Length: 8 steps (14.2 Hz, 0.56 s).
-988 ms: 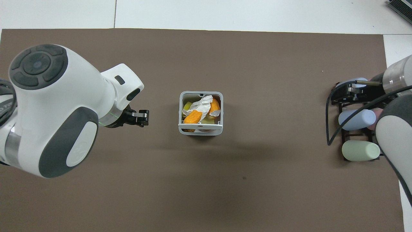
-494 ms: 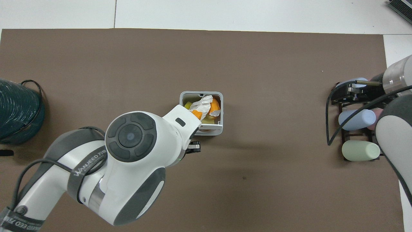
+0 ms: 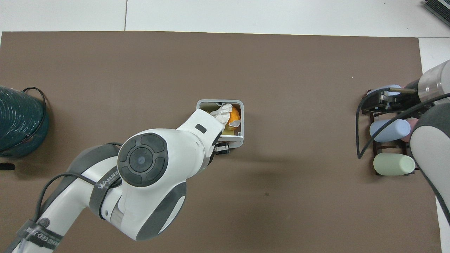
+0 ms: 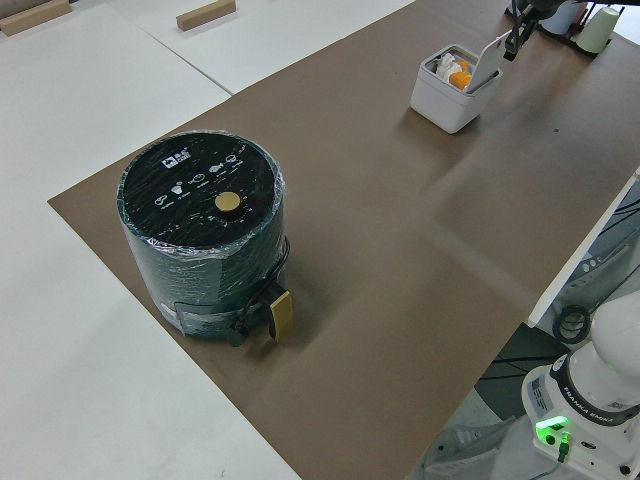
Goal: Close trash can lid
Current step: 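Reach the left gripper over the trash can to the raised lid, then push the lid down over the trash can with the left gripper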
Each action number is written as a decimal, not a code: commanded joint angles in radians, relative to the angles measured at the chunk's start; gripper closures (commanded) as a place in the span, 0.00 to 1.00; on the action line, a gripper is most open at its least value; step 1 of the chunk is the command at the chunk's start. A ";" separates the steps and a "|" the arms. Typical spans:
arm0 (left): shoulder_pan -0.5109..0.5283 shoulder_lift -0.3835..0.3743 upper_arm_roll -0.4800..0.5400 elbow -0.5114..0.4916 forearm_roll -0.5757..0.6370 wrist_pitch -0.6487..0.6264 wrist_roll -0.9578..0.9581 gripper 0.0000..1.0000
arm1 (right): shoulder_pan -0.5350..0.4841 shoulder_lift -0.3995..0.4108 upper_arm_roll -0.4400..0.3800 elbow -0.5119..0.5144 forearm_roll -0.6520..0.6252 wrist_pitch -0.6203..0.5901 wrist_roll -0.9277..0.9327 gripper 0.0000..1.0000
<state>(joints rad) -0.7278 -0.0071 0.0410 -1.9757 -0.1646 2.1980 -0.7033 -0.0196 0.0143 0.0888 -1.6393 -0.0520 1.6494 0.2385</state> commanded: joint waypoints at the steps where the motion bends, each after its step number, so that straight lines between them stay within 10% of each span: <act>1: 0.001 0.042 0.007 -0.009 -0.039 0.121 -0.016 0.98 | -0.016 -0.019 0.008 -0.019 0.012 -0.002 -0.019 0.00; 8: 0.063 0.139 0.007 0.046 -0.075 0.302 -0.013 1.00 | -0.014 -0.019 0.008 -0.019 0.011 -0.002 -0.019 0.00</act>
<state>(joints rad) -0.6821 0.1013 0.0503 -1.9624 -0.2120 2.4684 -0.7134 -0.0196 0.0143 0.0888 -1.6393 -0.0520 1.6494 0.2385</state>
